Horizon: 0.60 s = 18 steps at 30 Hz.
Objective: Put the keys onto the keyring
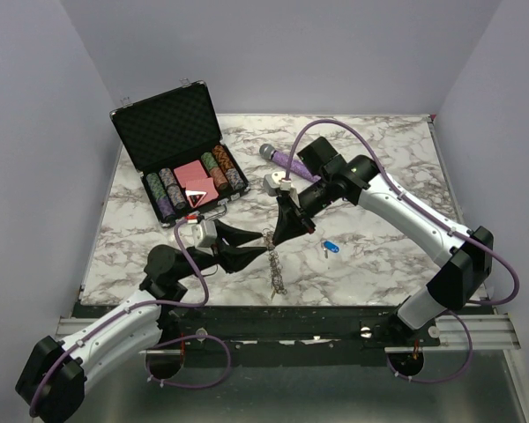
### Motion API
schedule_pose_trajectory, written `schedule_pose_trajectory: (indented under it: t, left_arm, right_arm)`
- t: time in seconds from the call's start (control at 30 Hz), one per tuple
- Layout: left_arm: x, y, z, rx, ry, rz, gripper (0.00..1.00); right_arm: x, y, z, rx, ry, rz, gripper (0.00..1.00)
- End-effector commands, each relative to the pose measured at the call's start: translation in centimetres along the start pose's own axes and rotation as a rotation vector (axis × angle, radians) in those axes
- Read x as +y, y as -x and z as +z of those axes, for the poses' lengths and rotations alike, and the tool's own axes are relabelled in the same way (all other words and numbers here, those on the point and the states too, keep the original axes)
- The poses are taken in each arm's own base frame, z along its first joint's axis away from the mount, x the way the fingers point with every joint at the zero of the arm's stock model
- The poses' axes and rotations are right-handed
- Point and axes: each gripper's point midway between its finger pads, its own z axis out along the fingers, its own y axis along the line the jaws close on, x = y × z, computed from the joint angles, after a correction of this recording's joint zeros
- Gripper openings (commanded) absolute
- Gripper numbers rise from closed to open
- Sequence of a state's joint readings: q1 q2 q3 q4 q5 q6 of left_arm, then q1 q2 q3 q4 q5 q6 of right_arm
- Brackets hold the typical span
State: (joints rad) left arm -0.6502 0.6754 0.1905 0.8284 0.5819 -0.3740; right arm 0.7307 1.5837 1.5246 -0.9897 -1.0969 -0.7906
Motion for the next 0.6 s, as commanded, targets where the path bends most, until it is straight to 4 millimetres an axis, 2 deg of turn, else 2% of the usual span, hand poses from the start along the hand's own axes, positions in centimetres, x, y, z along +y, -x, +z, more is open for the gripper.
schedule_pose_trajectory:
  t: [0.0,0.23,0.57]
  left_arm:
    - [0.1,1.8,1.0,-0.038,-0.01,0.048,0.47]
    - [-1.2,1.5,1.2,-0.033,-0.076,0.025,0.4]
    - [-0.9,0.5,1.4,0.012,-0.066,0.002,0.3]
  right_arm:
    - [1.2,1.2,-0.3,-0.052,0.04,-0.033,0.0]
    - [0.9,1.0,-0.2,-0.046,0.034,-0.021,0.0]
    - [1.1,1.3,-0.2,-0.054,0.04,-0.018,0.0]
